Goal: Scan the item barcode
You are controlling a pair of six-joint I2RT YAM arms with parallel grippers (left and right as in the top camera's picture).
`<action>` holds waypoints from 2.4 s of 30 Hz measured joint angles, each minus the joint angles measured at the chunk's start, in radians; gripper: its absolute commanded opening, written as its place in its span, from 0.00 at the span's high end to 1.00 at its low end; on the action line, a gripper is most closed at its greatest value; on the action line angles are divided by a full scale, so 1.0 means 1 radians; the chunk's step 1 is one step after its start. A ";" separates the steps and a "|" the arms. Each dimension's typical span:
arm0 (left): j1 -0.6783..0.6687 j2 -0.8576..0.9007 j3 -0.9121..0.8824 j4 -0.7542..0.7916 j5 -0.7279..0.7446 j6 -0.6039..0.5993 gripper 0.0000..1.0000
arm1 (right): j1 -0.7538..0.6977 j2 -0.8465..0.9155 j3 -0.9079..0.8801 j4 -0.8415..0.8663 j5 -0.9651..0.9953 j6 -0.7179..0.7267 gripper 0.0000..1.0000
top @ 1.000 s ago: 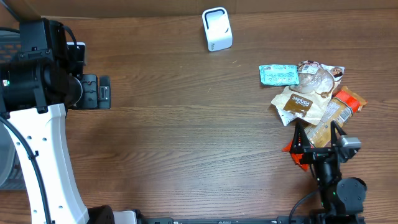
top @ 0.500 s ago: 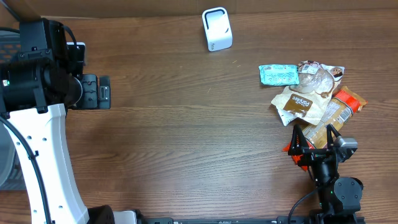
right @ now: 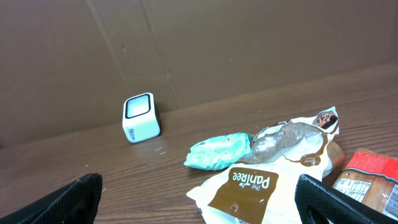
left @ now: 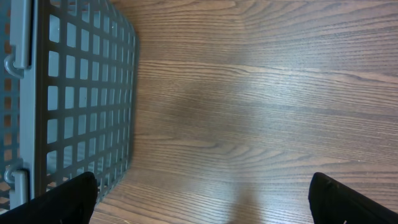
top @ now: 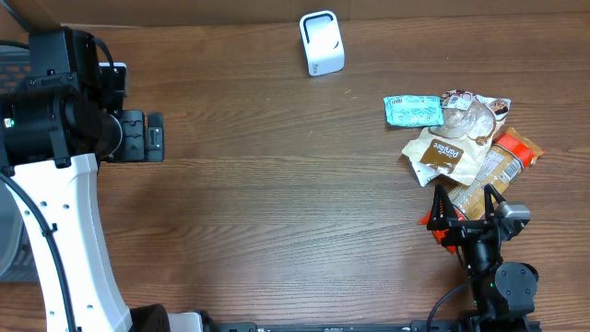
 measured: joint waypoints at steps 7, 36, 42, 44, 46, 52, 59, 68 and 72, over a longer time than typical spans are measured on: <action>0.000 0.000 0.000 0.000 0.000 0.000 0.00 | 0.000 0.000 0.000 0.000 0.000 0.000 0.00; -0.006 -0.536 -0.644 0.569 0.012 0.013 0.00 | 0.000 0.000 0.000 0.000 0.000 0.000 0.00; -0.082 -0.780 -1.064 1.094 0.095 0.022 0.00 | 0.000 -0.002 0.000 0.000 0.000 -0.001 0.00; -0.095 -0.853 -1.188 1.193 0.108 0.022 0.01 | 0.000 -0.002 0.000 -0.001 0.000 0.000 0.00; -0.100 -0.927 -1.320 1.296 0.116 0.022 0.00 | 0.000 -0.002 0.000 -0.001 0.000 -0.001 0.00; -0.100 -1.147 -1.674 1.481 0.120 0.028 0.01 | 0.001 -0.002 0.000 0.000 -0.001 -0.001 0.00; -0.100 -1.352 -1.883 1.536 0.120 0.064 0.00 | 0.001 -0.002 0.000 0.000 0.000 0.000 0.00; -0.106 -1.522 -2.003 1.542 0.121 0.076 0.00 | 0.001 -0.002 0.000 -0.001 0.000 0.000 0.00; -0.113 -1.528 -2.003 1.546 0.124 0.076 0.00 | 0.000 -0.002 0.000 0.000 0.000 0.000 0.00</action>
